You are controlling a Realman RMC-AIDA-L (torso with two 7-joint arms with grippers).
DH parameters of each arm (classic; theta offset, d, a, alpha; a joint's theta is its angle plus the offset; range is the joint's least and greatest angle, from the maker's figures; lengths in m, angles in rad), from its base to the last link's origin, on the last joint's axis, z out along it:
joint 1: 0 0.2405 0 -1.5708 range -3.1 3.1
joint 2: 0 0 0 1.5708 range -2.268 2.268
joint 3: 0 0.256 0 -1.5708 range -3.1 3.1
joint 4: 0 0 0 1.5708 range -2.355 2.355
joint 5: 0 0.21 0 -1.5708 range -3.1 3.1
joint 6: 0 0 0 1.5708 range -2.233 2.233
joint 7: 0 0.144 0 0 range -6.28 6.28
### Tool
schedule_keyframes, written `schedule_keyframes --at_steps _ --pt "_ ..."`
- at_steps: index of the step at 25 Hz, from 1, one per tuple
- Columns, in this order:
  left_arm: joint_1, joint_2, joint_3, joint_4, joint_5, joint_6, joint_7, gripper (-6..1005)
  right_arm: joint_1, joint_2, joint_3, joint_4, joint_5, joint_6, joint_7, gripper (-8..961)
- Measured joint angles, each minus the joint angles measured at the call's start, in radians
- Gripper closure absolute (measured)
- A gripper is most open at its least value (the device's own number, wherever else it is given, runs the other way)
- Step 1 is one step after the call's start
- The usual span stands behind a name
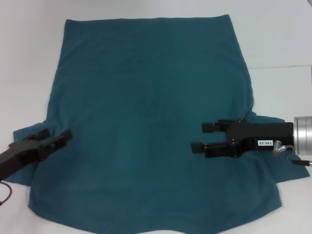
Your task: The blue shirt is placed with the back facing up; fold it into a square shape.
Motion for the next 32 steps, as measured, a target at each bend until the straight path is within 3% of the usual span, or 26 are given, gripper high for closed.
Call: schedule_keyframes --at_steps 14,25,32 --pt "0.033 0.003 -0.118 0.017 -0.002 -0.101 -0.013 98 0.003 0.008 0.003 0.000 0.022 0.000 0.000 54" --pt "0.028 -0.003 -0.057 -0.005 0.009 -0.265 -0.011 100 0.005 0.009 0.002 0.000 0.024 -0.003 0.002 53" --pt "0.020 -0.005 -0.009 -0.017 0.010 -0.283 -0.011 101 0.005 0.009 0.002 0.000 0.024 -0.003 0.003 54"
